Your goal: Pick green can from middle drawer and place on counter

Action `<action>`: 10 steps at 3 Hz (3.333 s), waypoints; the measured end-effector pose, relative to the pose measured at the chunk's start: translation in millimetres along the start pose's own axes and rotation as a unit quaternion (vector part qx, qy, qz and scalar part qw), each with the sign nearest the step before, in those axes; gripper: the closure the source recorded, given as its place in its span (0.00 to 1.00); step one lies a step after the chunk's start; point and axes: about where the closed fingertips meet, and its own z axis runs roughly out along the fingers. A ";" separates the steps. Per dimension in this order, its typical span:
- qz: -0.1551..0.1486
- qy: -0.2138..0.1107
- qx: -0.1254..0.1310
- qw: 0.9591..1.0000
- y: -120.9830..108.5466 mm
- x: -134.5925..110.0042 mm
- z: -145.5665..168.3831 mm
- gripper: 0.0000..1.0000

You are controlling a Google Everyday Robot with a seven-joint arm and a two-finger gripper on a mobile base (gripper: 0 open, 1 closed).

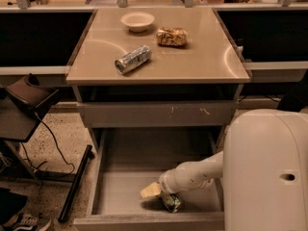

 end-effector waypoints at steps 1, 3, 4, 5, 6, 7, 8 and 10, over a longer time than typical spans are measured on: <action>0.008 -0.004 -0.019 1.000 -6.4 0.1 -0.3 0.00; 0.031 -0.008 -0.026 0.999 -24.4 -0.5 -12.2 0.00; 0.031 -0.008 -0.026 0.999 -24.4 -0.5 -12.2 0.19; 0.031 -0.008 -0.026 0.999 -24.4 -0.5 -12.2 0.43; 0.031 -0.007 -0.026 0.999 -24.4 -0.5 -12.1 0.66; 0.031 -0.008 -0.026 0.999 -24.4 -0.5 -12.2 0.89; 0.043 -0.024 -0.003 0.999 -22.0 -10.6 -22.2 1.00; 0.039 -0.163 0.034 0.985 -20.1 -108.5 -144.1 1.00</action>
Offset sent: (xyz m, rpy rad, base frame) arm 0.0027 -0.0042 -0.0013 0.0310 0.0135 0.0010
